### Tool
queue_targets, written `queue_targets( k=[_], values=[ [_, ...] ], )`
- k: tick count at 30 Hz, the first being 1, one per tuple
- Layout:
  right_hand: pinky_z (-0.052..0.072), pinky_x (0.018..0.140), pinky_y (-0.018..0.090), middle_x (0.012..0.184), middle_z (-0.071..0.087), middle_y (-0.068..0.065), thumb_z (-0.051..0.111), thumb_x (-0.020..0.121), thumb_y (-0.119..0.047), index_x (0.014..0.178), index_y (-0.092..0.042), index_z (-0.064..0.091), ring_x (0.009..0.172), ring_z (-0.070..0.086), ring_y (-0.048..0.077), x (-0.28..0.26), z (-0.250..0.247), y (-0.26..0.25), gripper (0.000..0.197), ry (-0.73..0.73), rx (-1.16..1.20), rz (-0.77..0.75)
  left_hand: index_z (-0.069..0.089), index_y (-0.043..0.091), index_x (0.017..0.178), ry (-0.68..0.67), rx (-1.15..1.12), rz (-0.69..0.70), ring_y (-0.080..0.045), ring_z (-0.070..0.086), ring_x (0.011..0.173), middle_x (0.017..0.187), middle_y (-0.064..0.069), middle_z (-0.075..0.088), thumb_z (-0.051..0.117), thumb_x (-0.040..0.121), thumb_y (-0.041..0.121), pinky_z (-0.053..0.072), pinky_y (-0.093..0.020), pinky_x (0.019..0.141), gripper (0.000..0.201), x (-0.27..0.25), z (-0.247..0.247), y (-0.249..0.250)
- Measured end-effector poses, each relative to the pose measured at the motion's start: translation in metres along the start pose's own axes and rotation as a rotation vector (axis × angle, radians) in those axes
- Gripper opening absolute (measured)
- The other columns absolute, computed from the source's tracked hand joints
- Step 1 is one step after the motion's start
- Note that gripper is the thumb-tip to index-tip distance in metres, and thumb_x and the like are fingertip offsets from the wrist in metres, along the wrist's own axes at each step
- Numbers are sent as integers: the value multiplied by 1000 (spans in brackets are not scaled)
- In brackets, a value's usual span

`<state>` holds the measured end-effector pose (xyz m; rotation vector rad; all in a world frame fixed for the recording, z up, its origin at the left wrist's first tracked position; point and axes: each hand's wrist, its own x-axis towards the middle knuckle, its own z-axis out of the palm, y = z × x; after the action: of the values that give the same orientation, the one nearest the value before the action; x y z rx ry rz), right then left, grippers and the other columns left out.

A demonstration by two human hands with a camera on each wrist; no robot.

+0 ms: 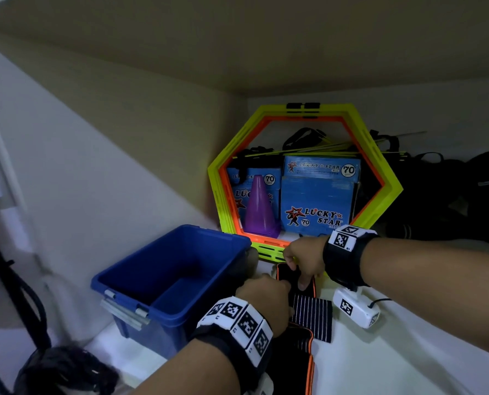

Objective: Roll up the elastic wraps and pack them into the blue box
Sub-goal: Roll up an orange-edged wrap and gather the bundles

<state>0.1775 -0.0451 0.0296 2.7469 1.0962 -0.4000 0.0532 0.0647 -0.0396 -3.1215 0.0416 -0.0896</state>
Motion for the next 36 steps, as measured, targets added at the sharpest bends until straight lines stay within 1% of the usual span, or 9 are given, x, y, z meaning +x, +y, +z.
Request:
queue_targets(
  k=[5, 10, 14, 17, 20, 25, 28, 31, 36],
  values=[
    [32, 46, 21, 76, 51, -5, 82, 78, -26, 106, -12, 62, 57, 44, 6, 8, 1, -1, 37, 66, -41, 15, 58, 20, 119, 12, -6, 24, -35, 59, 104, 116, -14, 59, 58, 92, 45, 53, -45, 92, 37, 8, 3, -2],
    [38, 54, 23, 104, 66, 8, 84, 75, -21, 106, -10, 65, 78, 54, 16, 22, 3, -2, 37, 92, -24, 26, 57, 19, 117, -4, -21, 49, -35, 58, 105, 115, -16, 58, 58, 92, 43, 52, -44, 91, 35, 11, 6, -5],
    [40, 58, 26, 111, 67, 12, 82, 76, -19, 105, -7, 66, 86, 56, 20, 32, 3, -2, 35, 124, -3, 39, 58, 20, 115, -13, -19, 67, -33, 56, 109, 115, -15, 59, 57, 92, 42, 49, -42, 91, 32, 11, 9, -8],
    [42, 62, 28, 107, 66, 12, 80, 79, -20, 106, -6, 66, 86, 56, 21, 35, 2, -6, 34, 128, -15, 39, 60, 20, 115, -26, -5, 58, -33, 55, 111, 117, -13, 59, 57, 93, 40, 48, -43, 94, 31, 8, 9, -9],
    [39, 57, 25, 100, 62, 9, 80, 80, -21, 108, -6, 66, 86, 56, 21, 35, 2, -6, 35, 112, -31, 52, 58, 15, 119, 1, -1, 28, -35, 57, 108, 121, -13, 57, 57, 93, 27, 48, -42, 95, 28, 4, 4, -11],
    [46, 66, 28, 97, 59, 7, 80, 80, -29, 104, -8, 65, 87, 58, 21, 28, 1, -5, 36, 51, -133, 94, 58, 8, 120, -28, 145, -25, -36, 55, 110, 129, -15, 51, 47, 95, 16, 44, -41, 94, 28, 5, 2, -13],
    [44, 61, 28, 96, 58, 7, 79, 81, -30, 111, -4, 66, 87, 57, 21, 23, 4, -1, 41, 80, -97, 97, 65, 9, 109, -59, 194, -9, -33, 61, 102, 117, -14, 64, 46, 94, 14, 47, -37, 86, 24, 9, 1, -17],
    [45, 64, 29, 102, 66, 9, 80, 80, -28, 108, -6, 69, 91, 63, 24, 19, 8, 3, 37, 137, -25, 87, 64, 8, 108, -87, 118, -12, -32, 64, 101, 109, -13, 67, 46, 95, 14, 53, -39, 88, 23, 15, -1, -24],
    [49, 58, 23, 89, 70, 4, 75, 82, -12, 104, -12, 70, 66, 64, 16, 0, 11, 21, 22, 190, 265, 107, 65, 8, 109, -99, 121, 47, -31, 62, 108, 114, -13, 64, 49, 92, 9, 52, -37, 93, 24, 15, -17, -25]
  ],
)
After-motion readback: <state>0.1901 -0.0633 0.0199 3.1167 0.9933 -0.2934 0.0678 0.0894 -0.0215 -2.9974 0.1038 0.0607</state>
